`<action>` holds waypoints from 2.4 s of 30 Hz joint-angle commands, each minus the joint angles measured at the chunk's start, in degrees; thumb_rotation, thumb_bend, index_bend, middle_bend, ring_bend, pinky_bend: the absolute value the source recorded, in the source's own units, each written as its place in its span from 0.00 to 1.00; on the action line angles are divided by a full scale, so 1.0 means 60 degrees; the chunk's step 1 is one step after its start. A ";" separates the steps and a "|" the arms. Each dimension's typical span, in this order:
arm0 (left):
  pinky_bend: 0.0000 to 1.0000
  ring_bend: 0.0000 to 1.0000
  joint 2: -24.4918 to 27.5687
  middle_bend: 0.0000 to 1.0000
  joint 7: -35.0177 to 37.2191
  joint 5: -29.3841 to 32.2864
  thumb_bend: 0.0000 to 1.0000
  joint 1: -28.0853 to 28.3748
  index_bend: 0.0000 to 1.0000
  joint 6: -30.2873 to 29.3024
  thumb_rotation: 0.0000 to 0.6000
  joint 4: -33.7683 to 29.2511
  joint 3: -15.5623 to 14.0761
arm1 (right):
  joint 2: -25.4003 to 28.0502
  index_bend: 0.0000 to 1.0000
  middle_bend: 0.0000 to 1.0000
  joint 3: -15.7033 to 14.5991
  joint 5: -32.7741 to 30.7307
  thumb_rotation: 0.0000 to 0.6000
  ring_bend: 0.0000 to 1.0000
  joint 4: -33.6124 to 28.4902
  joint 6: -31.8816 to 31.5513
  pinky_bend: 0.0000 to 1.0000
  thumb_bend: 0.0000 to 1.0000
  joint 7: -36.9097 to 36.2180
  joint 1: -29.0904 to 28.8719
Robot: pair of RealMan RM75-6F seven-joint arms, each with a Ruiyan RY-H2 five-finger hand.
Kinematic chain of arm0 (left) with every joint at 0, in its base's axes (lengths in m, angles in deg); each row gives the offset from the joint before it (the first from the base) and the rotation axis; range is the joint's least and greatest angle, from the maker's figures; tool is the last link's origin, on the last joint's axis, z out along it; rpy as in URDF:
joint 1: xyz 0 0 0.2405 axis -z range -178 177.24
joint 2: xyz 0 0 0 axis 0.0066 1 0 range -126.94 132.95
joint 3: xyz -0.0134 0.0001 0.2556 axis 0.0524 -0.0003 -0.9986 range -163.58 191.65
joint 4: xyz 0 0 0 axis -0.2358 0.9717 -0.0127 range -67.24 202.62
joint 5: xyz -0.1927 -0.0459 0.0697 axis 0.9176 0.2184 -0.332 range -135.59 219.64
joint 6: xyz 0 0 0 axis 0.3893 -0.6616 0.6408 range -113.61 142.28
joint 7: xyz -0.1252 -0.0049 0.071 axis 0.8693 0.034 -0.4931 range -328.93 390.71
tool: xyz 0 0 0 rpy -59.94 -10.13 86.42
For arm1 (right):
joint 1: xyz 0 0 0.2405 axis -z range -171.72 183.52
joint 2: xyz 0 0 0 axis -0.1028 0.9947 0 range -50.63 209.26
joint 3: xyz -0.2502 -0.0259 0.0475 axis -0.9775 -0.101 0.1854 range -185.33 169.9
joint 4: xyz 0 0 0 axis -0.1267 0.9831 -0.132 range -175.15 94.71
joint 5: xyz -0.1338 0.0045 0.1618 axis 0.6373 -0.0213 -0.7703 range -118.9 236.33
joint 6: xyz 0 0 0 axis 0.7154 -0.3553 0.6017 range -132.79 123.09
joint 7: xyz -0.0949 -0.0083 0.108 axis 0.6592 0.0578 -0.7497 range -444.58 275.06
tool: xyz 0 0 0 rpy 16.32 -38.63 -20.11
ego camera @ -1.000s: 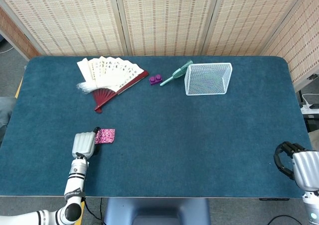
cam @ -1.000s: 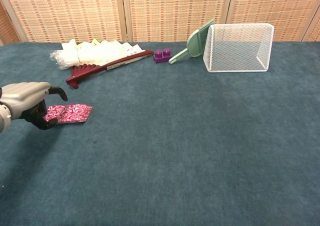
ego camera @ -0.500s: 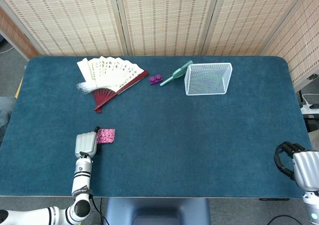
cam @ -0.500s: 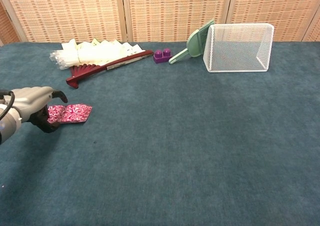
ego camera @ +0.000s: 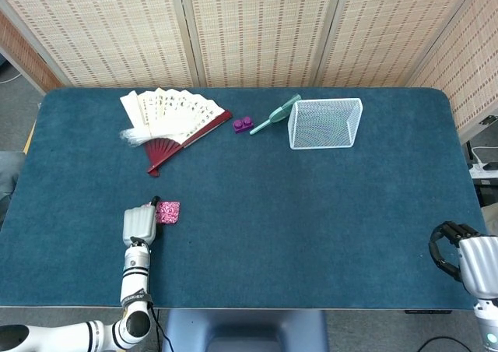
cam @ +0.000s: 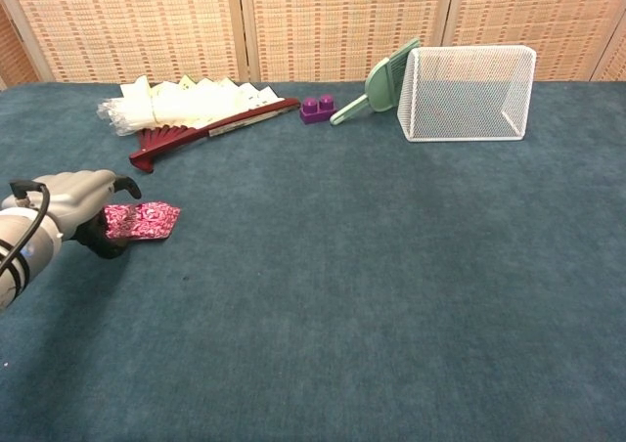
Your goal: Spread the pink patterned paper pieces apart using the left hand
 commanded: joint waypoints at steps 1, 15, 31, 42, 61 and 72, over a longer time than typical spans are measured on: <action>1.00 1.00 -0.0029 1.00 -0.0016 0.0029 0.43 0.0029 0.18 -0.0009 1.00 0.0073 0.0011 | 0.0005 0.73 0.55 -0.0001 -0.0002 1.00 0.59 -0.0003 0.0011 0.89 0.46 -0.0003 -0.0004; 1.00 1.00 0.0039 1.00 -0.0025 0.0185 0.42 0.0043 0.19 0.0035 1.00 0.0047 0.0000 | -0.0011 0.73 0.55 -0.0019 0.0008 1.00 0.59 -0.0016 0.0047 0.89 0.46 0.0037 -0.0018; 1.00 1.00 -0.0151 1.00 0.0245 0.0038 0.42 0.0056 0.28 0.0021 1.00 0.0460 -0.0012 | -0.0017 0.73 0.55 -0.0016 0.0007 1.00 0.59 -0.0013 0.0051 0.89 0.46 0.0038 -0.0026; 1.00 1.00 0.0149 1.00 0.1041 -0.0619 0.42 -0.0268 0.39 -0.0151 1.00 0.0143 -0.0087 | -0.0035 0.73 0.55 -0.0017 0.0002 1.00 0.59 -0.0016 0.0071 0.89 0.46 0.0080 -0.0037; 1.00 1.00 0.2184 1.00 0.2303 -0.1864 0.42 -0.1402 0.42 -0.0248 1.00 -0.0449 -0.0916 | -0.0097 0.73 0.55 -0.0017 -0.0041 1.00 0.59 -0.0045 0.0144 0.89 0.46 0.0222 -0.0062; 1.00 1.00 0.2305 1.00 0.3129 -0.1902 0.42 -0.1723 0.41 0.0620 1.00 0.0830 -0.1127 | -0.0109 0.73 0.55 -0.0014 -0.0077 1.00 0.59 -0.0062 0.0191 0.89 0.47 0.0286 -0.0075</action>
